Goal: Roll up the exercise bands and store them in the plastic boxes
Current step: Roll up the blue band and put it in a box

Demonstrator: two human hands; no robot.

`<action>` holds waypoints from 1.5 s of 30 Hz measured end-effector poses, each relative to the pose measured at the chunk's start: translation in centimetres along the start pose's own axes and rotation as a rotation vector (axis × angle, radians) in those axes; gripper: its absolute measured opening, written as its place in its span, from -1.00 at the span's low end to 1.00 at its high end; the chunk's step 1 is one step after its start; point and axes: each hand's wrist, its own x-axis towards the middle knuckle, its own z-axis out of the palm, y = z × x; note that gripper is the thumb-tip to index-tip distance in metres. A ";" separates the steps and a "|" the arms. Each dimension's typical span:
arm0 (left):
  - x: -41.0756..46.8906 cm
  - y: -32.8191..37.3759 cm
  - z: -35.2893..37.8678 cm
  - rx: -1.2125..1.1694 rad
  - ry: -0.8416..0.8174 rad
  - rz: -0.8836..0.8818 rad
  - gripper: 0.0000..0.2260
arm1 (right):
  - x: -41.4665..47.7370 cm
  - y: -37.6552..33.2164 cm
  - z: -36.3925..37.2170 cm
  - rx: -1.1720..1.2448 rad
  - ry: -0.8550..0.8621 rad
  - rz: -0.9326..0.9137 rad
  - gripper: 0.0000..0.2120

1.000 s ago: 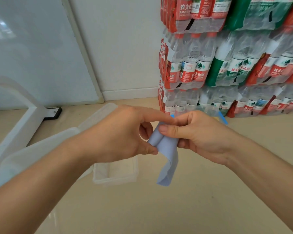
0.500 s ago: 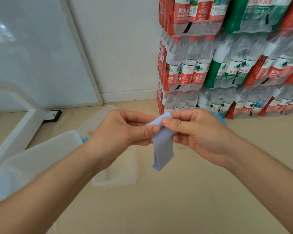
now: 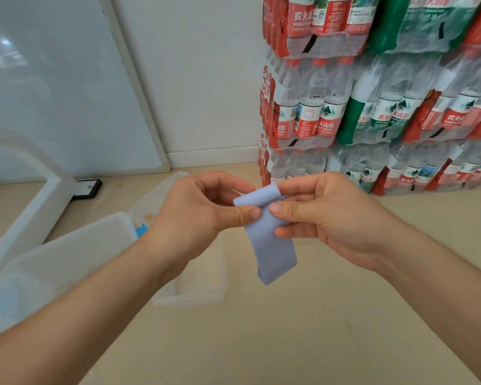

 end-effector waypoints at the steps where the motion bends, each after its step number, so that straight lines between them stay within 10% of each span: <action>1: 0.0 0.1 0.1 0.009 0.003 0.017 -0.78 | 0.0 0.0 0.1 -0.012 -0.007 -0.005 -0.81; 25: 0.4 -0.6 -0.2 -0.202 -0.095 -0.003 -0.86 | 0.3 -0.3 0.2 0.163 0.089 -0.049 -0.72; 45: 0.2 0.0 -0.5 -0.039 -0.296 0.067 -0.49 | 0.6 0.2 -0.4 0.187 -0.003 -0.020 -0.80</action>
